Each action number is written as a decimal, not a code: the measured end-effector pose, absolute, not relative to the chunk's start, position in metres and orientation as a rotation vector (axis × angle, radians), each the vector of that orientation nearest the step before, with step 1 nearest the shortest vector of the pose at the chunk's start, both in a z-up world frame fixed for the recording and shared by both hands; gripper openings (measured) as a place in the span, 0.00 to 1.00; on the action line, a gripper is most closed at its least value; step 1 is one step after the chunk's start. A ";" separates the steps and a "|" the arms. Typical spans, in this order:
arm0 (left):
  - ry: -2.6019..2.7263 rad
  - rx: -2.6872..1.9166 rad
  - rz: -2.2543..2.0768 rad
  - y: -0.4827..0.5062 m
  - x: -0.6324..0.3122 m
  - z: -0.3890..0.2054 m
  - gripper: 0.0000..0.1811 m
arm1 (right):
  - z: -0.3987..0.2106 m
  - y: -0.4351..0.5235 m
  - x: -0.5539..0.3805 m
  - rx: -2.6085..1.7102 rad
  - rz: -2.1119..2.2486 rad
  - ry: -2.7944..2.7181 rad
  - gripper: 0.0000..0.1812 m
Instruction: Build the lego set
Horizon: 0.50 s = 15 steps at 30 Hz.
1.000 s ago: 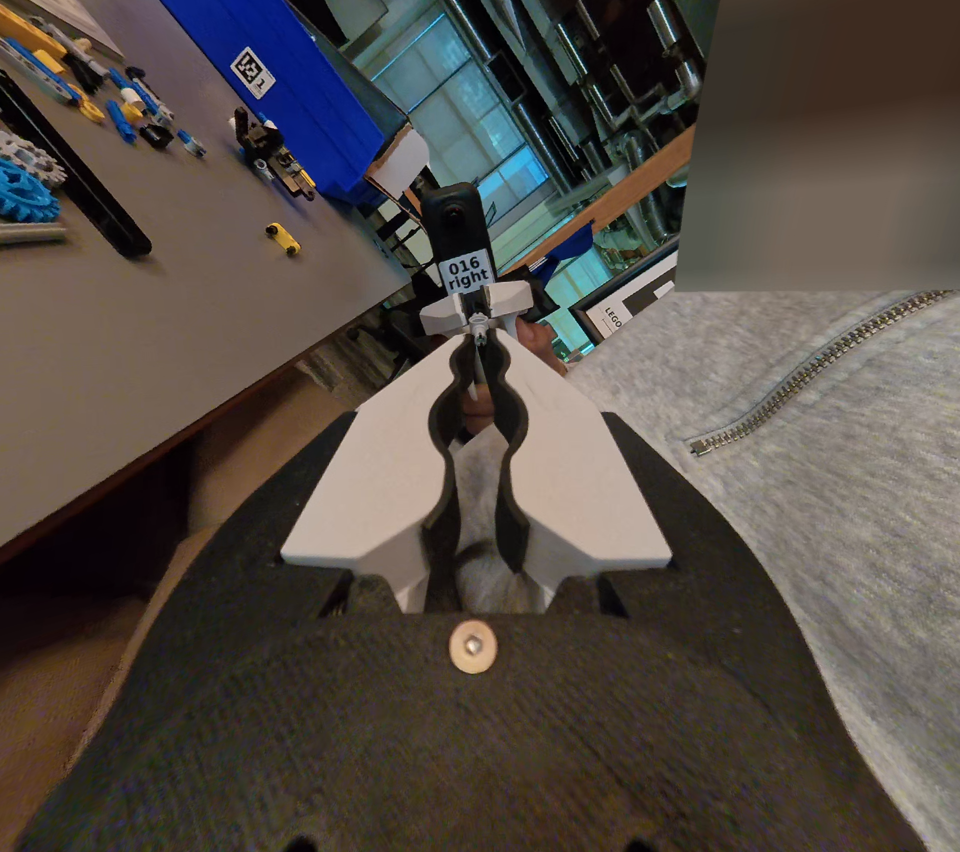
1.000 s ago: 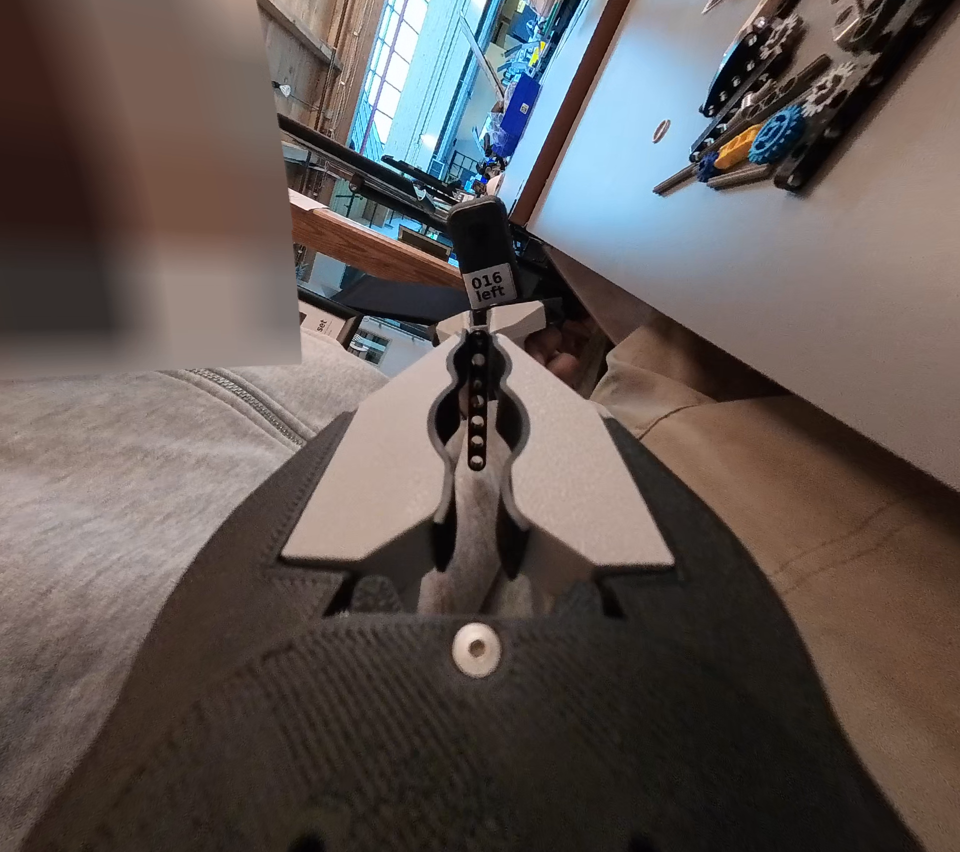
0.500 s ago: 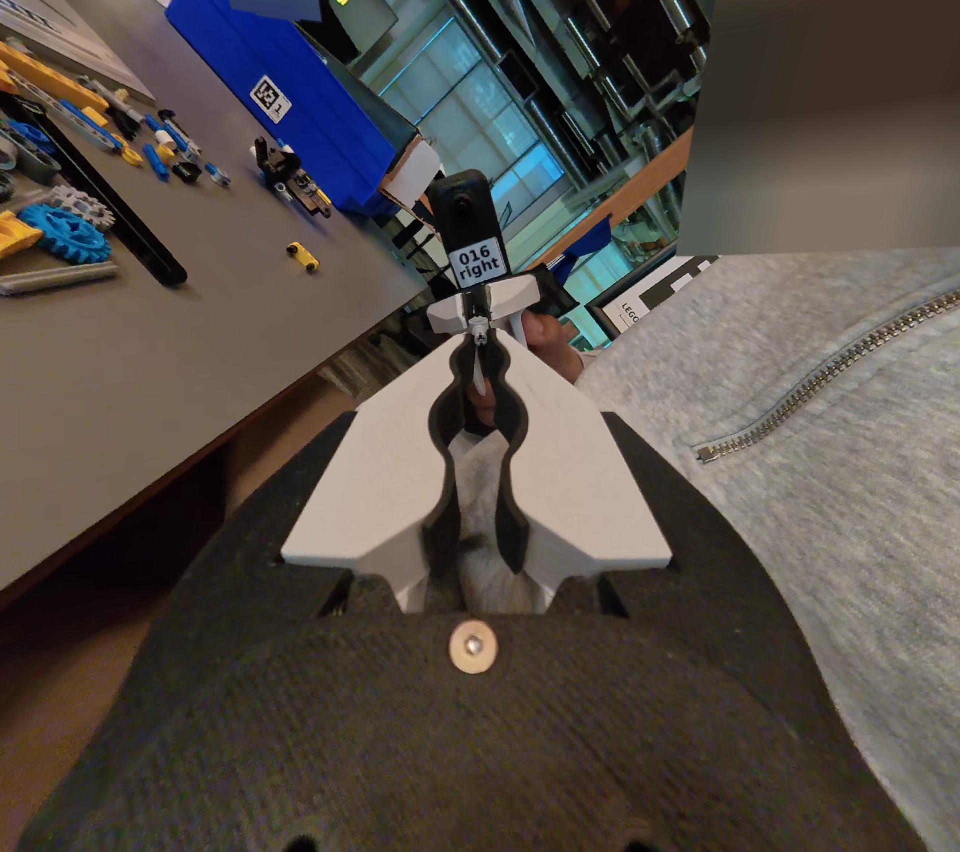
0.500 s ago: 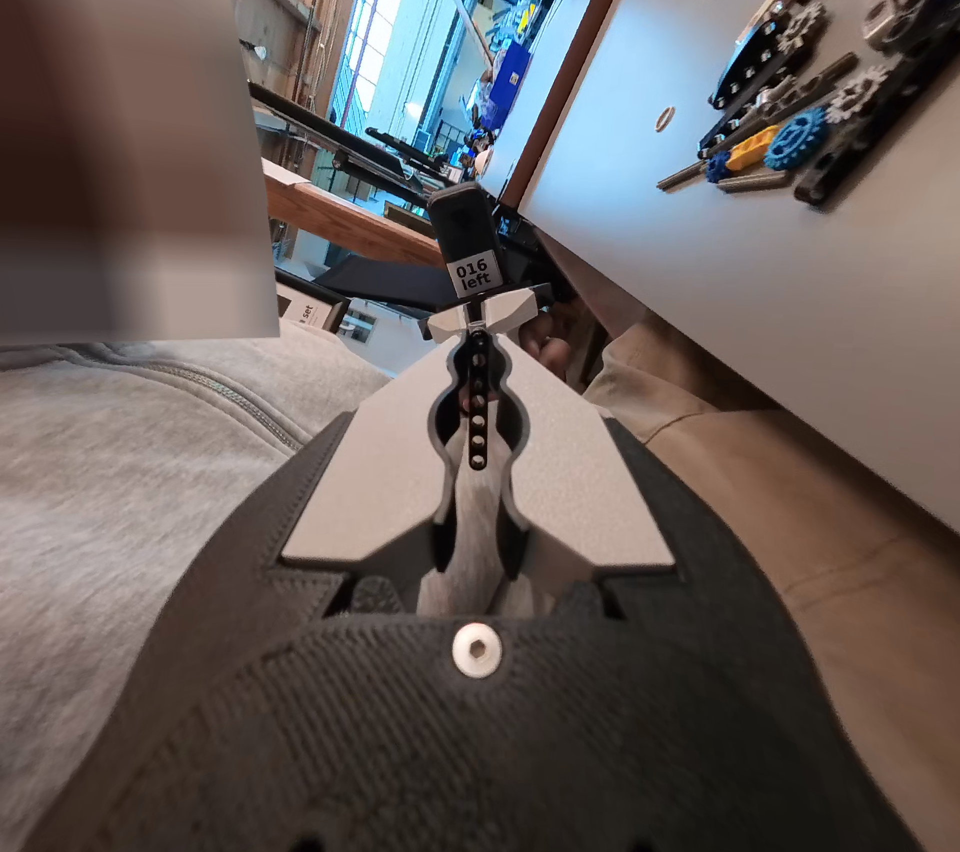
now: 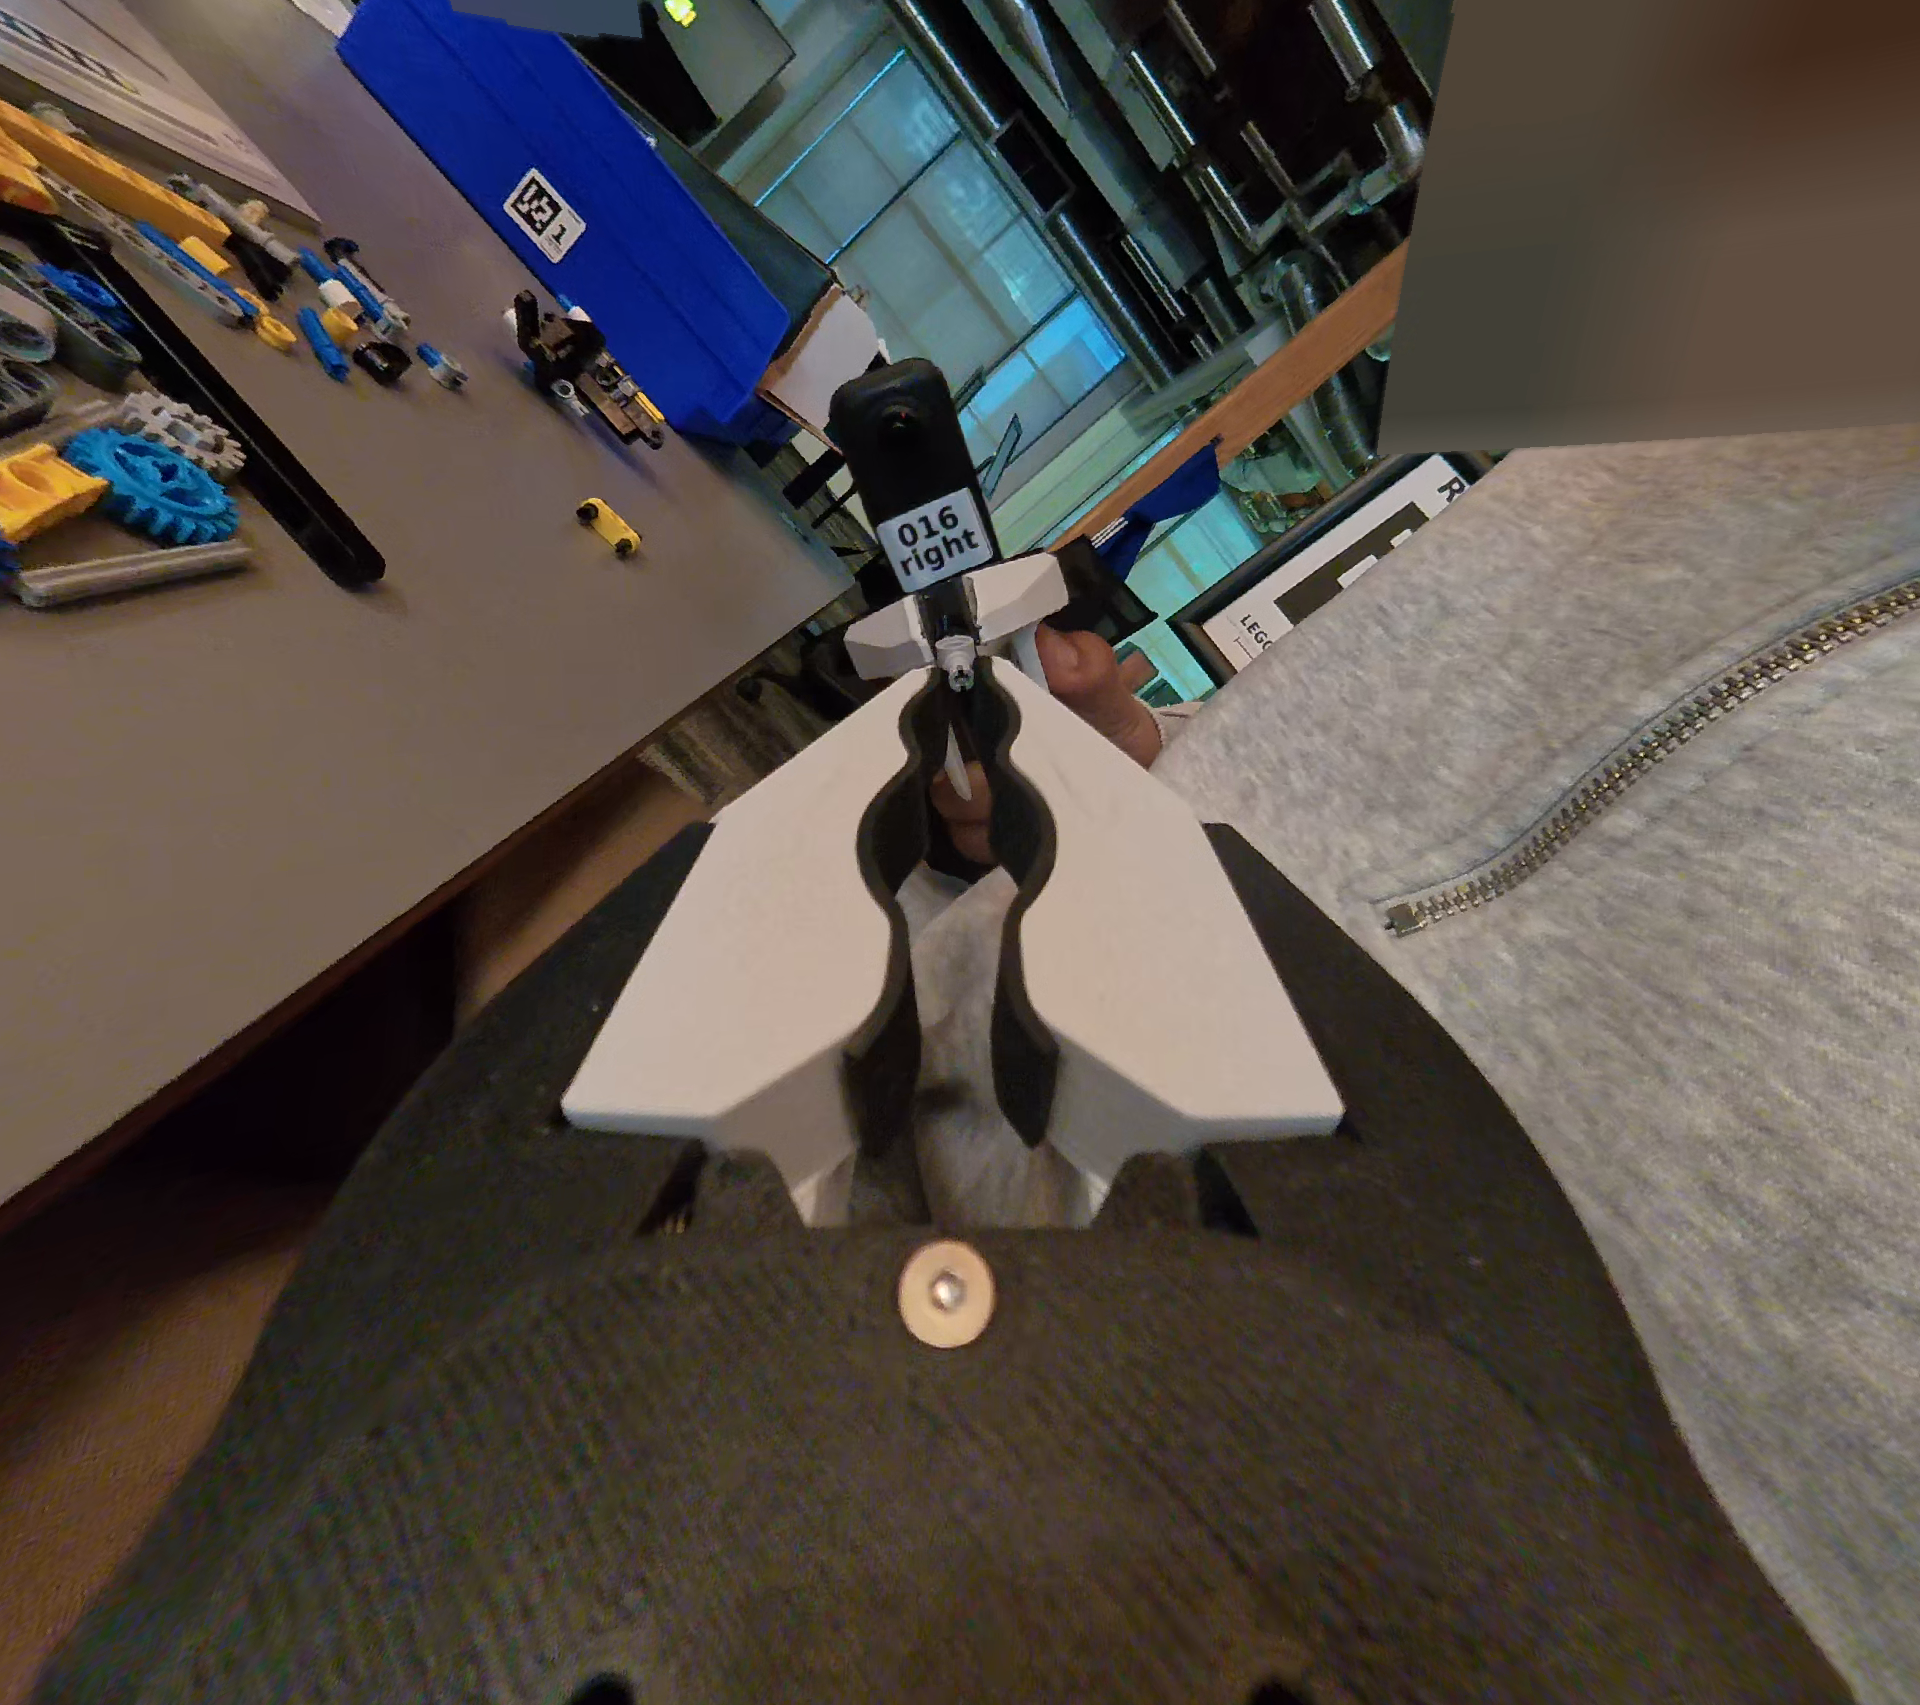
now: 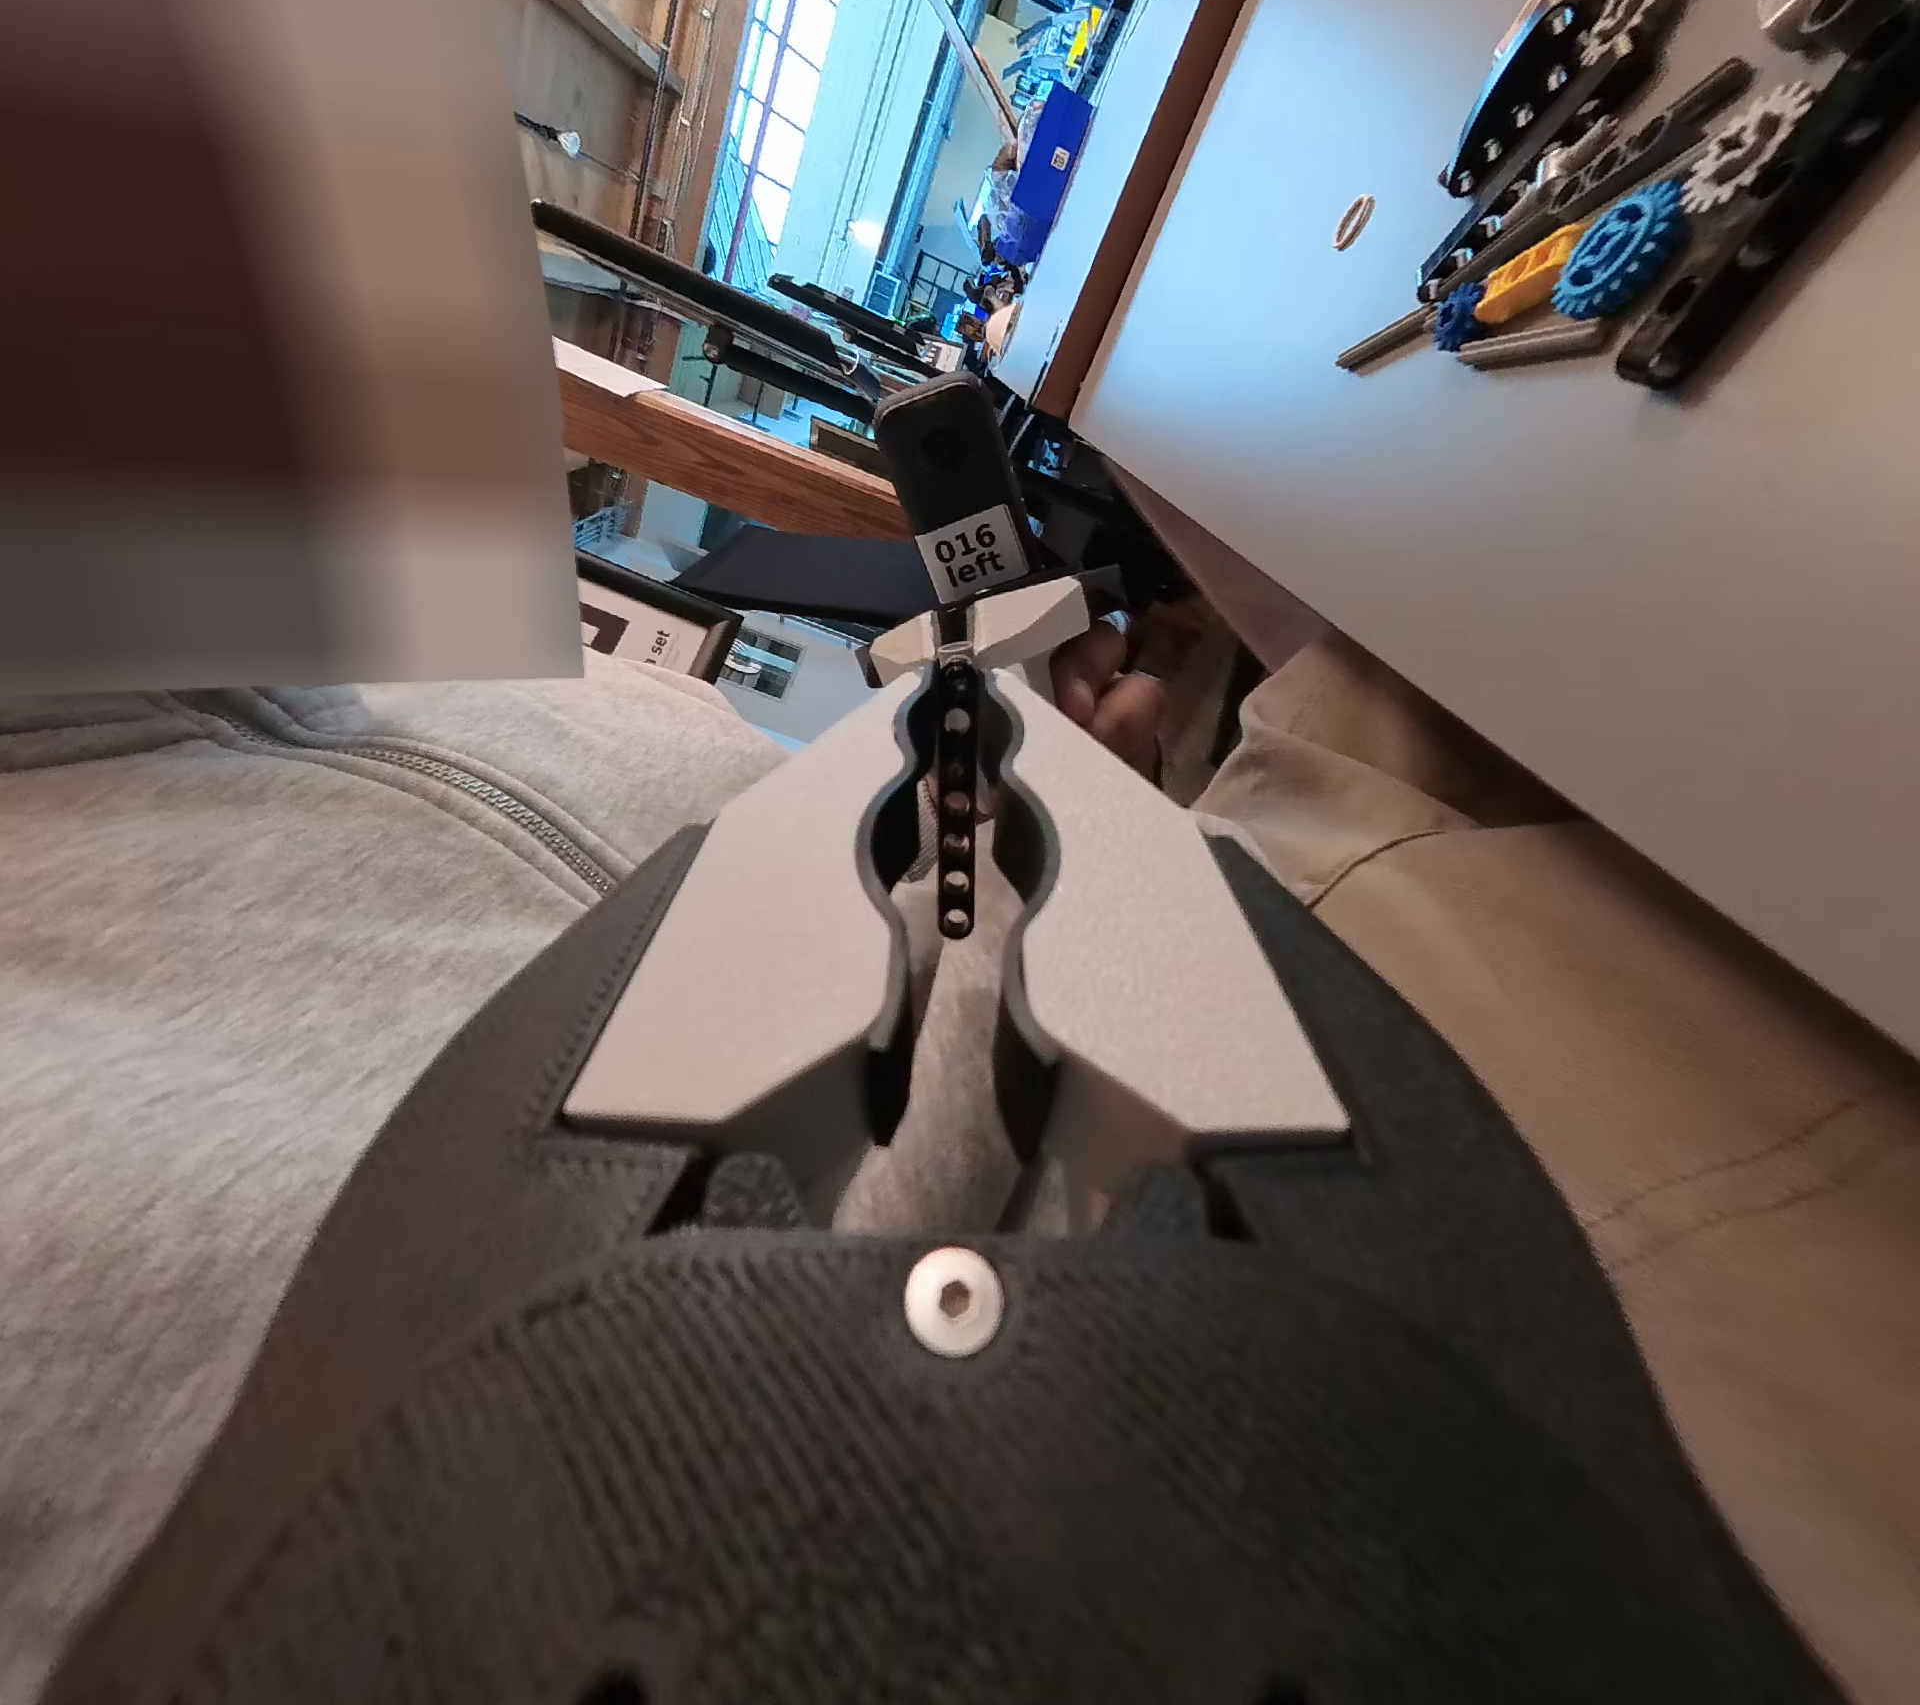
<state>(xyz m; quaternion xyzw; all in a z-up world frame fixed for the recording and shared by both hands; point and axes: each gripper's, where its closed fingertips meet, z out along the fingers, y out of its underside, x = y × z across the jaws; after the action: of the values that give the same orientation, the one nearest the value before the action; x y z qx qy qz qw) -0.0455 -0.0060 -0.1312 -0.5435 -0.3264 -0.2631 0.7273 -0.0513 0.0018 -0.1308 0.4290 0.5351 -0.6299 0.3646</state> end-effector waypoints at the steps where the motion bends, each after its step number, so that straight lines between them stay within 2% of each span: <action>1: -0.719 -1.196 -0.582 -0.006 -0.046 -0.131 0.01 | -0.131 0.002 -0.051 1.103 -1.619 1.378 0.03; 15: -0.656 -1.299 -0.449 -0.001 -0.042 -0.133 0.01 | -0.133 0.006 -0.050 1.163 -1.475 1.296 0.02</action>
<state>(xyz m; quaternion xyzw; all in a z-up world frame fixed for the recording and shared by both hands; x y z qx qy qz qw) -0.0419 -0.0006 -0.1325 -0.5884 -0.2972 -0.2032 0.7240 -0.0496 0.0061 -0.1333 0.4632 0.5163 -0.5875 0.4168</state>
